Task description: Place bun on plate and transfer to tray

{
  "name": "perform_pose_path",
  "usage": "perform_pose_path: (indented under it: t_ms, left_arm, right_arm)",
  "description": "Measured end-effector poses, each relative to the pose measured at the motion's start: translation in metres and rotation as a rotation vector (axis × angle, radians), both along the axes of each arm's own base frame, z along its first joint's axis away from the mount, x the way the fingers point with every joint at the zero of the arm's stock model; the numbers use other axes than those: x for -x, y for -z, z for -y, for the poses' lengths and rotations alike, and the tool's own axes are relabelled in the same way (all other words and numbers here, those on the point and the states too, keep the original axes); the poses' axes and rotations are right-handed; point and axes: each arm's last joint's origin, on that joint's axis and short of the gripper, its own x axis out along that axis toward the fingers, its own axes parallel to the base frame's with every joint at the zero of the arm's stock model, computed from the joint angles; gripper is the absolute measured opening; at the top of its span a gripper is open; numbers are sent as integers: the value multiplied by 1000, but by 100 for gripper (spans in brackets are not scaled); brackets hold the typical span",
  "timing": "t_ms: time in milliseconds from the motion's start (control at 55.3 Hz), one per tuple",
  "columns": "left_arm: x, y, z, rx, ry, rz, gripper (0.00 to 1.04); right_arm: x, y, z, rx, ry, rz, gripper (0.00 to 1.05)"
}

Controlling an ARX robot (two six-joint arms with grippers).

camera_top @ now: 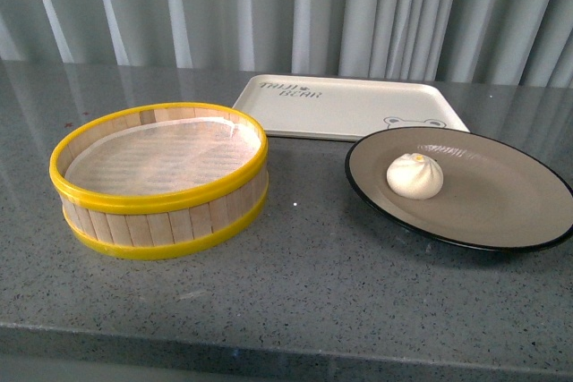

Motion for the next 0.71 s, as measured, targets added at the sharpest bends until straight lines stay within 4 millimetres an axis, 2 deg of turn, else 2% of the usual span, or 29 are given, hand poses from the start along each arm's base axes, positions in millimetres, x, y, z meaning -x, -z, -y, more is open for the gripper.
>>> perform_pose_path:
  t_ms: [72, 705]
  left_arm:
    - [5, 5, 0, 0, 0, -19, 4]
    - [31, -8, 0, 0, 0, 23, 4]
  right_arm:
    - [0, 0, 0, 0, 0, 0, 96]
    - [0, 0, 0, 0, 0, 0, 96]
